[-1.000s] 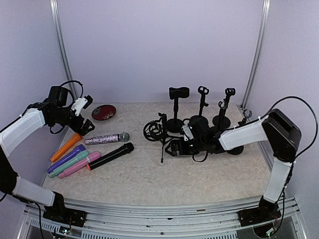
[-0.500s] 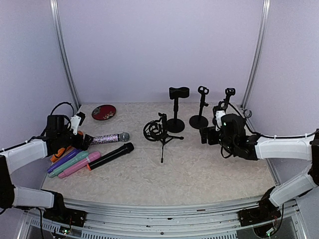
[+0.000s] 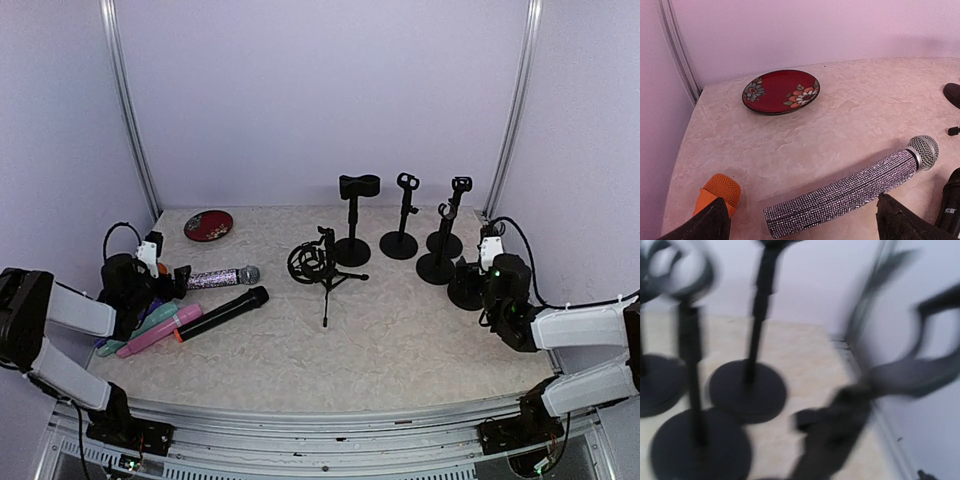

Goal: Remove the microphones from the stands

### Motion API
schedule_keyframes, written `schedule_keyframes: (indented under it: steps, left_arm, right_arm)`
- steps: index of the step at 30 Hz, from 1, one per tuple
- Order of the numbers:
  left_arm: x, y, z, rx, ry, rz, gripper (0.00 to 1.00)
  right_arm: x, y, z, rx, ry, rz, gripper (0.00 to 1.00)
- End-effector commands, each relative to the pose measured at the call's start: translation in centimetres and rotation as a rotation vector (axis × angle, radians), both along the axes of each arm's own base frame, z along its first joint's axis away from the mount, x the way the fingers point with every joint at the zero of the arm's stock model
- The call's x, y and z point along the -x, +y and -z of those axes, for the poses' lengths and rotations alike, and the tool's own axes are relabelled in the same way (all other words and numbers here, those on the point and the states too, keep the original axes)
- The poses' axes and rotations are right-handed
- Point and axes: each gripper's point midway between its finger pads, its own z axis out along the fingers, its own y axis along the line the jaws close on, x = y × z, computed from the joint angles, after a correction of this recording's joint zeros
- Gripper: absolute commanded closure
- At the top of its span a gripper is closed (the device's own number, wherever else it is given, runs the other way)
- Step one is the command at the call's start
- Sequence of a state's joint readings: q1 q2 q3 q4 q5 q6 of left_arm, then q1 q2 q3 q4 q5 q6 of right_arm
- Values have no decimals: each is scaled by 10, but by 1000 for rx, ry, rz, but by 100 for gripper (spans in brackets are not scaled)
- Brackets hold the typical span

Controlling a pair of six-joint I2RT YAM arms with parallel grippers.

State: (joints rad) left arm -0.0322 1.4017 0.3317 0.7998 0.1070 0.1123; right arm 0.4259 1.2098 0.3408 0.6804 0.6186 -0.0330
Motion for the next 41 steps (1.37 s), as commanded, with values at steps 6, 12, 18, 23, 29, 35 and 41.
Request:
schedule_keyframes:
  steps: [6,12,18,23,29,35,41]
  left_arm:
    - [21,11,-40,82,-326,-56,1]
    - [10,10,-32,82,-270,-40,1]
    - [1,18,-30,111,-245,-66,1]
    - [1,18,-30,112,-246,-65,1]
    - [1,18,-30,113,-245,-66,1]
    - [1,19,-30,112,-244,-66,1]
    - [1,18,-30,113,-244,-65,1]
  right_arm:
    - [-19,-58,5,-86,-110,19,0]
    - [-35,-55,17,-61,-114,-58,0]
    - [-36,-62,22,-92,-120,-53,0]
    - [-35,-64,22,-101,-125,-56,0]
    - [-35,-64,22,-101,-126,-56,0]
    - [-35,-64,22,-101,-125,-57,0]
    - [-35,-64,22,-102,-126,-57,0]
